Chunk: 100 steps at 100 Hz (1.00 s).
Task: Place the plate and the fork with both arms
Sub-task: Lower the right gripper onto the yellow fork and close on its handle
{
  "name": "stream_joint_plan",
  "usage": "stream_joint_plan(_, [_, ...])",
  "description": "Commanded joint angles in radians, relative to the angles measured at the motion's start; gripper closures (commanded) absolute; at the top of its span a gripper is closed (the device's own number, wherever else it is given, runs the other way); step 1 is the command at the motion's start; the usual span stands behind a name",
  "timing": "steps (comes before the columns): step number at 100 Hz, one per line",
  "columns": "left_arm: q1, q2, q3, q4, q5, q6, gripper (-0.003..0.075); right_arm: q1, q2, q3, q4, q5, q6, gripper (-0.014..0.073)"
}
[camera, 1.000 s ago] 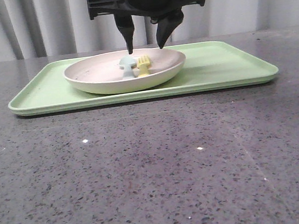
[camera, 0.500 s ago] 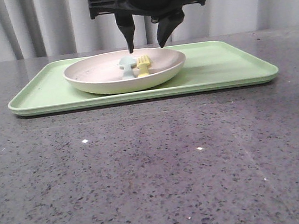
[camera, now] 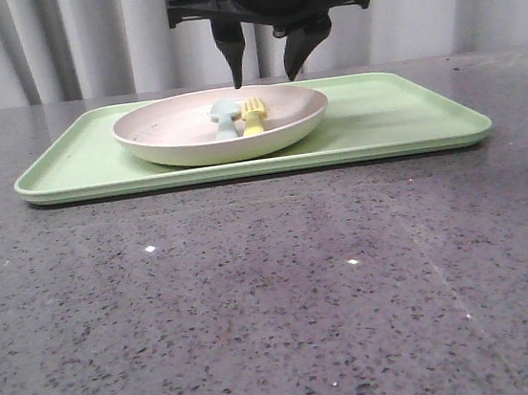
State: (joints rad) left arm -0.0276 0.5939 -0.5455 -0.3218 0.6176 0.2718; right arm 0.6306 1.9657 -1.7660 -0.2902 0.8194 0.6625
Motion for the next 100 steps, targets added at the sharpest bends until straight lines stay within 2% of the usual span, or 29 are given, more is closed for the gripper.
stream_joint_plan(1, [0.006,0.001,-0.027,-0.016,-0.069,-0.004,0.0384,-0.006,-0.056,-0.035,-0.036,-0.042,0.002,0.0181])
stream_joint_plan(100, [0.006,0.001,-0.027,-0.016,-0.069,-0.004,0.0384,0.007,0.033,-0.035,0.010,-0.025,0.002,0.0181])
